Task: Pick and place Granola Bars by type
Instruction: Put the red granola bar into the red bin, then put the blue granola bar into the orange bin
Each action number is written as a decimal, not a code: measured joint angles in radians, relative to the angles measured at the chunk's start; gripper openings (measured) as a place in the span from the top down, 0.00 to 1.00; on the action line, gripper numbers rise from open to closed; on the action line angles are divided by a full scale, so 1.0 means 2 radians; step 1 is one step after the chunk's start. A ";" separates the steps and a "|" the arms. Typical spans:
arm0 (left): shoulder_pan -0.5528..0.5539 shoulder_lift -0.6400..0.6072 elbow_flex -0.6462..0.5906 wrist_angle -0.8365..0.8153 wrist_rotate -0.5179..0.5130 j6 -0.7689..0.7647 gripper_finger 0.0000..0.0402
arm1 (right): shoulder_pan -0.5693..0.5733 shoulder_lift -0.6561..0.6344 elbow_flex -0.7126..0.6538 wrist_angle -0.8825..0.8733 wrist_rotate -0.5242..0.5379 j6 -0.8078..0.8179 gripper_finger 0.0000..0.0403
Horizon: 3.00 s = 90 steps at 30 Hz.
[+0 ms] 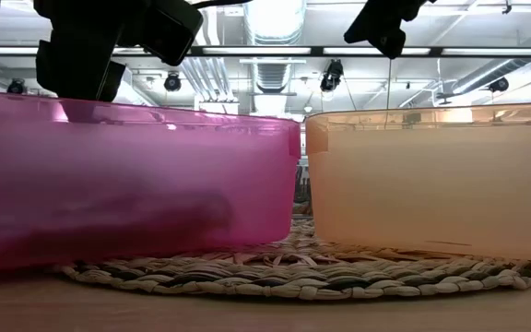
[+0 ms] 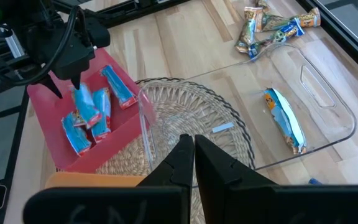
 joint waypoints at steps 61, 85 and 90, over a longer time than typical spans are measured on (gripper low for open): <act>0.098 -0.314 -0.014 0.005 -0.338 0.300 1.00 | -0.031 0.045 0.097 -0.159 0.051 0.184 0.98; 0.099 -0.317 -0.017 0.006 -0.334 0.288 1.00 | -0.125 0.085 0.084 -0.247 -0.029 0.000 0.98; 0.099 -0.317 -0.017 0.006 -0.334 0.286 1.00 | -0.129 0.084 0.019 -0.165 -0.046 0.025 0.98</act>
